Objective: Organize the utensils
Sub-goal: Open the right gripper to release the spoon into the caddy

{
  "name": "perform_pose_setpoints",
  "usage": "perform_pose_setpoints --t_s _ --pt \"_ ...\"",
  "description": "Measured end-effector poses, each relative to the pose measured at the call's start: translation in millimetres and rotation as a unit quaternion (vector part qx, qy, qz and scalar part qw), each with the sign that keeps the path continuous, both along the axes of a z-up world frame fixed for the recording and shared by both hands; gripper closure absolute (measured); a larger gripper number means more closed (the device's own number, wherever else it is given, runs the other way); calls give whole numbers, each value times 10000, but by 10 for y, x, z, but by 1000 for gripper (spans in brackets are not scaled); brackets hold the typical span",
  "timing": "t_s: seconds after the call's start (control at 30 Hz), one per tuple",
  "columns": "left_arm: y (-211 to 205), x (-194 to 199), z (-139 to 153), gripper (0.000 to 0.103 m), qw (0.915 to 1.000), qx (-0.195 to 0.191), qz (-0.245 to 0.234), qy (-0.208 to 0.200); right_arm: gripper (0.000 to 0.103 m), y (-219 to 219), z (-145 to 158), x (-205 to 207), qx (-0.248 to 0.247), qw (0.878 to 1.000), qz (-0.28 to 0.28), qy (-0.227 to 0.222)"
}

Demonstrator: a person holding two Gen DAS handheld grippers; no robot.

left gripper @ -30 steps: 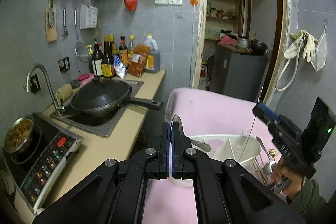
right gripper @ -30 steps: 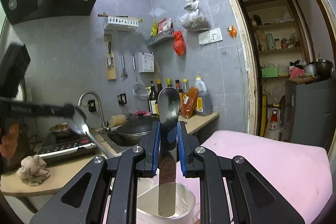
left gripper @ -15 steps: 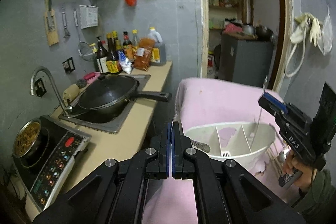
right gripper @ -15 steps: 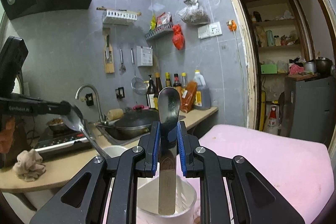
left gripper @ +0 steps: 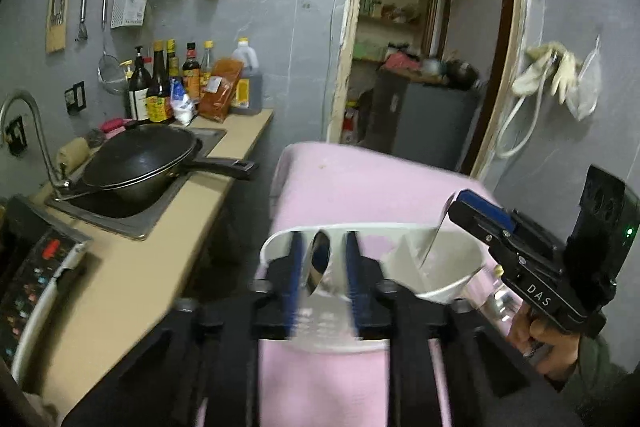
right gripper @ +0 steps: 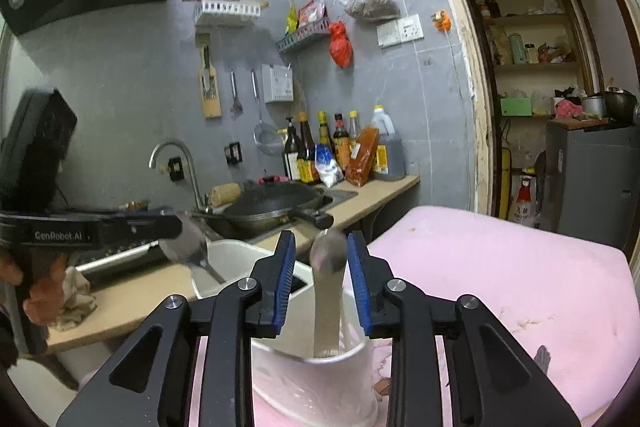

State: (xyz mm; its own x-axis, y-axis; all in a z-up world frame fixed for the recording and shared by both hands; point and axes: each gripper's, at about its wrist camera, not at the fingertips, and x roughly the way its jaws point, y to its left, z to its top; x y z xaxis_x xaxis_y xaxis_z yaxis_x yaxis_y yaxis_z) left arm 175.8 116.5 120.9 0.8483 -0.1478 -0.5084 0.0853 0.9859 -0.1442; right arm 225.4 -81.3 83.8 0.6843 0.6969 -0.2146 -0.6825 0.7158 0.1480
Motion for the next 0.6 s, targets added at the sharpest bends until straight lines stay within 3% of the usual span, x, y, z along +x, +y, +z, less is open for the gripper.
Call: perform_pose_setpoints --t_s 0.07,0.13,0.2,0.37,0.6 --pt "17 -53 59 62 9995 -183 25 -257 75 -54 75 -31 92 9999 -39 -55" --pt "3 -96 111 60 9986 -280 56 -452 65 -138 145 -85 176 9997 -131 -142" --pt "-41 -118 139 53 9976 -297 128 -608 47 -224 204 -130 265 9991 -248 -223" --pt "-251 -234 156 23 9924 -214 364 -1158 24 -530 323 -307 340 9951 -732 -564" --pt "-519 -303 153 13 9833 52 548 -1733 5 -955 341 -533 243 9860 -1382 -900"
